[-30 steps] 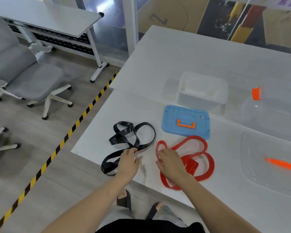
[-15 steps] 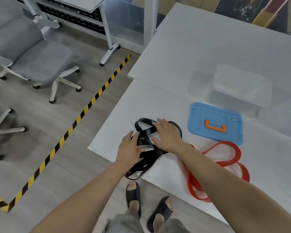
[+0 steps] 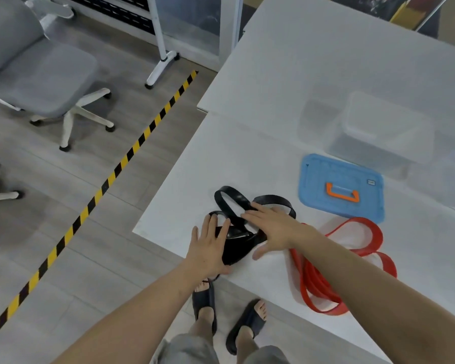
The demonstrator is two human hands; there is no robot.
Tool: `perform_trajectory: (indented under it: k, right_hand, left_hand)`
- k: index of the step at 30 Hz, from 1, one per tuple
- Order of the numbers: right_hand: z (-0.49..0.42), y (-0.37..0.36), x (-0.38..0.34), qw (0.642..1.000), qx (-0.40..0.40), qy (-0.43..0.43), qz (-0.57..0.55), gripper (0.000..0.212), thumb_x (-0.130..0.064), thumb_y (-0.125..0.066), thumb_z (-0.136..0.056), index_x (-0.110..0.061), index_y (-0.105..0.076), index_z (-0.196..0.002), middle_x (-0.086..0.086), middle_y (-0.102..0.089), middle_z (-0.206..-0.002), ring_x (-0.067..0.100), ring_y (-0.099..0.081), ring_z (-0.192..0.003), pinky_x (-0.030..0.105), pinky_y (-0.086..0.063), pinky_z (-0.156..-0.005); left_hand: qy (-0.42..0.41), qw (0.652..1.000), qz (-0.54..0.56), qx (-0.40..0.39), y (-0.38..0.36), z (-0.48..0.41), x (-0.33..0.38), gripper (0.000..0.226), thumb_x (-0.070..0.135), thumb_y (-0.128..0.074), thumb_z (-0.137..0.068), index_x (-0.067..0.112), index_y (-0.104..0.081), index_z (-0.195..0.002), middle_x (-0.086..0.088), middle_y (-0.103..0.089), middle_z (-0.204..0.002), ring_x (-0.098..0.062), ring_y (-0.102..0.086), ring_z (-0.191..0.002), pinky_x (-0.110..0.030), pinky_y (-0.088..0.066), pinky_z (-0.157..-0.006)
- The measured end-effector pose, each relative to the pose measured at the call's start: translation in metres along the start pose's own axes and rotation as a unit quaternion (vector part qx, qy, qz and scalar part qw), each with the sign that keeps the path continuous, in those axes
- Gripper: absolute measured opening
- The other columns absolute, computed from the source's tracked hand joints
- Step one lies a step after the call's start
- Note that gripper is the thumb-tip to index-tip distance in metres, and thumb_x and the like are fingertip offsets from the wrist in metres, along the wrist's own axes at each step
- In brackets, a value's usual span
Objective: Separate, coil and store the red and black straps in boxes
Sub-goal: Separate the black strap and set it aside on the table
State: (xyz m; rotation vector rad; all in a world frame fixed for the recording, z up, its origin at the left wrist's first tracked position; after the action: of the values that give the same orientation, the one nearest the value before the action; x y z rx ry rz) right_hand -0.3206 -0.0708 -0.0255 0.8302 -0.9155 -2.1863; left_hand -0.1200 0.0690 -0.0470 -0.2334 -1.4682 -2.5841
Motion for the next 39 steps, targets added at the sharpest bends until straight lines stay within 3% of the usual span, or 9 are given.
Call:
perform_trajectory:
  k: [2, 5, 11, 18, 24, 27, 30, 35, 39]
  right_hand:
    - [0.001, -0.003, 0.002, 0.999, -0.007, -0.003, 0.054, 0.124, -0.073, -0.079, -0.07, -0.026, -0.016, -0.166, -0.006, -0.024, -0.174, 0.023, -0.004, -0.165, 0.058, -0.02, -0.126]
    - [-0.005, -0.009, -0.009, 0.995, 0.032, -0.012, 0.096, 0.104, -0.061, -0.082, -0.076, -0.023, -0.031, -0.159, -0.001, -0.045, -0.162, 0.031, -0.021, -0.161, 0.06, -0.029, -0.121]
    - [-0.021, -0.011, -0.029, 0.99, 0.094, -0.024, 0.106, 0.051, -0.049, -0.073, -0.09, -0.021, -0.061, -0.131, 0.001, -0.069, -0.125, 0.032, -0.05, -0.135, 0.048, -0.042, -0.106]
    - [-0.003, 0.016, -0.041, 0.987, 0.152, -0.053, 0.027, 0.037, -0.054, -0.067, -0.093, -0.034, -0.065, -0.124, -0.01, -0.07, -0.112, 0.023, -0.056, -0.115, 0.04, -0.04, -0.092]
    - [0.057, 0.06, -0.057, 0.955, 0.286, -0.057, -0.059, 0.041, -0.055, -0.068, -0.09, -0.028, -0.068, -0.121, -0.005, -0.071, -0.108, 0.025, -0.061, -0.108, 0.039, -0.052, -0.093]
    - [0.11, 0.073, -0.061, 0.926, 0.353, -0.098, -0.091, 0.046, -0.056, -0.068, -0.089, -0.025, -0.067, -0.124, -0.005, -0.07, -0.111, 0.024, -0.06, -0.108, 0.039, -0.053, -0.093]
    - [0.166, 0.076, -0.061, 0.896, 0.404, -0.149, -0.109, 0.048, -0.057, -0.065, -0.091, -0.024, -0.066, -0.126, -0.005, -0.069, -0.11, 0.023, -0.06, -0.107, 0.04, -0.054, -0.092]
    - [0.26, 0.063, -0.055, 0.833, 0.495, -0.224, -0.105, 0.049, -0.054, -0.065, -0.092, -0.019, -0.068, -0.126, -0.001, -0.069, -0.12, 0.025, -0.06, -0.116, 0.037, -0.053, -0.099]
    - [0.324, 0.034, -0.033, 0.801, 0.505, -0.29, -0.14, 0.051, -0.048, -0.074, -0.091, -0.017, -0.067, -0.13, -0.002, -0.067, -0.127, 0.023, -0.056, -0.125, 0.036, -0.05, -0.104]
  left_hand:
    - [-0.011, 0.999, 0.009, 0.036, 0.0, -0.001, -0.003, 0.124, 0.054, -0.081, -0.067, 0.021, -0.014, -0.165, -0.023, -0.015, -0.169, -0.041, -0.014, -0.158, -0.057, -0.033, -0.119]
    - [-0.032, 0.996, 0.022, 0.078, 0.002, 0.002, -0.012, 0.107, 0.048, -0.083, -0.06, 0.025, -0.038, -0.155, -0.019, -0.035, -0.16, -0.038, -0.041, -0.144, -0.047, -0.048, -0.098]
    - [-0.002, 0.993, 0.063, 0.102, 0.008, 0.008, -0.024, 0.099, 0.04, -0.079, -0.068, 0.023, -0.032, -0.153, -0.001, -0.03, -0.159, -0.028, -0.053, -0.122, -0.04, -0.053, -0.084]
    - [-0.013, 0.982, 0.17, 0.076, 0.032, 0.013, -0.042, 0.088, 0.034, -0.068, -0.093, 0.02, -0.019, -0.165, -0.004, -0.034, -0.165, -0.03, -0.048, -0.139, -0.042, -0.049, -0.103]
    - [-0.118, 0.944, 0.241, 0.19, 0.081, 0.025, -0.03, 0.062, 0.012, -0.054, -0.104, 0.019, -0.033, -0.162, -0.002, -0.035, -0.166, -0.026, -0.043, -0.147, -0.043, -0.043, -0.118]
    - [-0.171, 0.918, 0.28, 0.222, 0.118, 0.032, 0.002, 0.058, 0.009, -0.05, -0.107, 0.02, -0.033, -0.162, 0.001, -0.034, -0.167, -0.015, -0.035, -0.151, -0.033, -0.032, -0.125]
    - [-0.223, 0.898, 0.306, 0.222, 0.149, 0.036, 0.047, 0.056, 0.006, -0.05, -0.107, 0.019, -0.035, -0.16, 0.004, -0.041, -0.162, -0.006, -0.038, -0.145, -0.027, -0.032, -0.123]
    - [-0.311, 0.884, 0.299, 0.182, 0.168, 0.039, 0.136, 0.054, 0.008, -0.044, -0.109, 0.028, -0.038, -0.159, 0.016, -0.034, -0.165, -0.003, -0.034, -0.151, -0.026, -0.03, -0.125]
    - [-0.349, 0.878, 0.296, 0.137, 0.165, 0.049, 0.206, 0.057, 0.007, -0.042, -0.108, 0.026, -0.032, -0.161, 0.014, -0.029, -0.168, 0.0, -0.026, -0.154, -0.025, -0.024, -0.127]
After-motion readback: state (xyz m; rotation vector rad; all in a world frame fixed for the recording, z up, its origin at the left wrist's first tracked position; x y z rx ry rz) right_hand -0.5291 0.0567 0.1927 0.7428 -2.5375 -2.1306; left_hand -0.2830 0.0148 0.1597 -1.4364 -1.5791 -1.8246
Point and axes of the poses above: each hand's wrist, its own z-axis away from the middle knuckle, its own y-axis out of the back of the hand, x = y × z, the point moved 1 cm from there along -z, towards the middle knuckle
